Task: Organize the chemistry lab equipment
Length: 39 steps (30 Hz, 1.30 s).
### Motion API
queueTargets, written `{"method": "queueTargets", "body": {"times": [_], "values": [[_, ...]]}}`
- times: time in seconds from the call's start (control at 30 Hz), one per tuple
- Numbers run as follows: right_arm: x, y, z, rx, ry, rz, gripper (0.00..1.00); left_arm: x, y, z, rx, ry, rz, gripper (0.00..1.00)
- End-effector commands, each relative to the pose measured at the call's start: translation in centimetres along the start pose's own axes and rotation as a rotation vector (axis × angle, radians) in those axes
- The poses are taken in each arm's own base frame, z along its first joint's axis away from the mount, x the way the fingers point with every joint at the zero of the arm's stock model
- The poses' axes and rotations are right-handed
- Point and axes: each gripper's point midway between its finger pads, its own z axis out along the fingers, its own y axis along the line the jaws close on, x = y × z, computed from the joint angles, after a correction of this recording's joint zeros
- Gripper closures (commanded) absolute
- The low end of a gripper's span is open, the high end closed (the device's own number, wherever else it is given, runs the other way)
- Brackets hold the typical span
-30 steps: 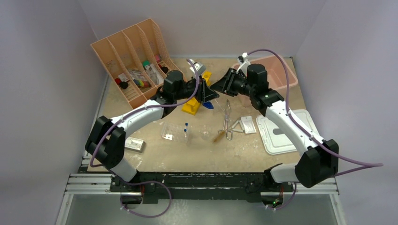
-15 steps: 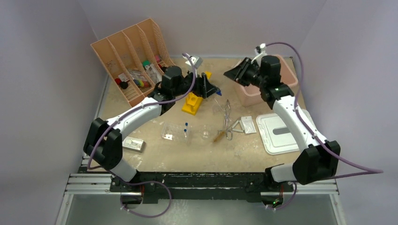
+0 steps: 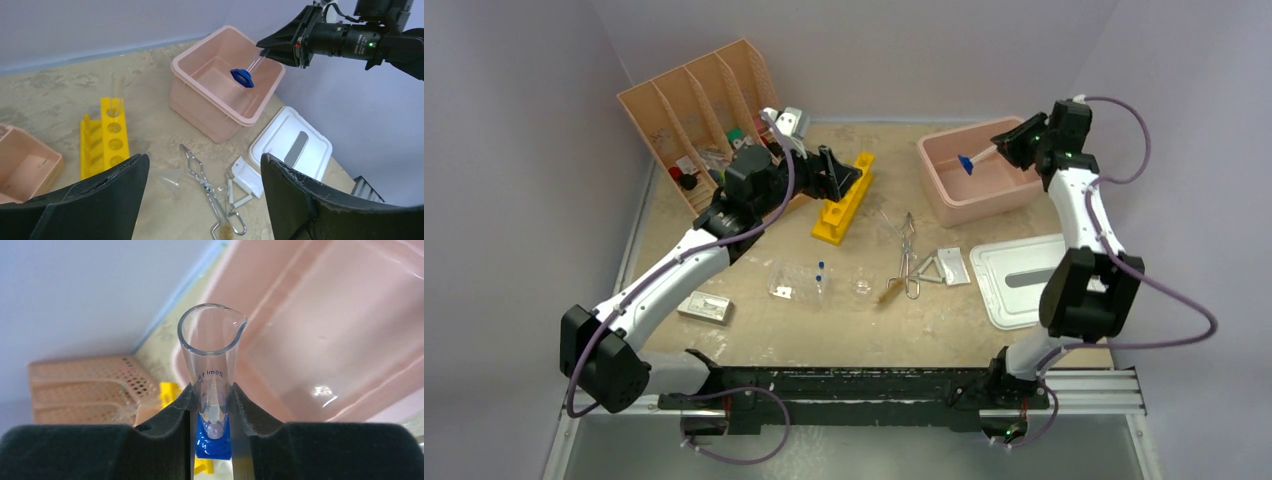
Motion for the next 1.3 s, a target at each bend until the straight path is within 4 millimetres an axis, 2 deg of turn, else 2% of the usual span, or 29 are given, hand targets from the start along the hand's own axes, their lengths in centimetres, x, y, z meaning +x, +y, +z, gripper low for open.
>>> {"method": "queueTargets", "body": {"times": [0.0, 0.03, 0.1, 0.17, 0.23, 0.3, 0.43, 0.6, 0.7, 0.87, 1.07, 1.27], "values": [[-0.5, -2.1, 3.8, 0.115, 0.01, 0.056, 0.83, 0.3, 2.4, -1.2, -0.133, -0.029, -0.047, 0.19], [-0.1, -3.0, 5.4, 0.139, 0.032, 0.069, 0.83, 0.6, 2.8, -1.2, -0.15, -0.03, -0.052, 0.19], [-0.2, -3.1, 7.4, 0.134, 0.045, 0.086, 0.82, 1.0, 3.4, -1.3, -0.18, -0.018, -0.046, 0.2], [-0.5, -3.1, 9.2, 0.126, 0.051, 0.107, 0.82, 1.3, 3.9, -1.4, -0.201, -0.006, -0.03, 0.2], [-1.0, -4.1, 11.0, 0.167, 0.029, 0.124, 0.82, 1.5, 4.4, -1.4, -0.224, -0.003, -0.01, 0.2], [-0.5, -4.9, 12.5, 0.186, 0.049, 0.153, 0.81, 1.4, 5.0, -1.4, -0.249, -0.007, 0.006, 0.2], [0.9, -6.2, 14.8, 0.197, 0.084, 0.24, 0.82, 1.3, 5.8, -0.8, -0.276, -0.032, 0.028, 0.19], [1.9, -7.1, 16.8, 0.196, 0.104, 0.307, 0.81, 1.2, 5.9, 1.4, -0.246, -0.044, 0.022, 0.2], [2.9, -7.5, 18.3, 0.186, 0.134, 0.312, 0.77, 1.7, 6.1, 2.6, -0.232, -0.029, 0.034, 0.21], [4.0, -8.2, 19.0, 0.227, 0.147, 0.31, 0.7, 2.3, 6.6, 3.4, -0.247, -0.006, 0.038, 0.23], [4.4, -8.8, 18.9, 0.269, 0.123, 0.269, 0.67, 2.7, 6.8, 3.3, -0.254, 0.004, 0.035, 0.24], [3.5, -6.0, 17.4, 0.278, 0.012, 0.095, 0.7, 2.6, 6.9, 3.1, -0.26, 0.011, 0.044, 0.24]]}}
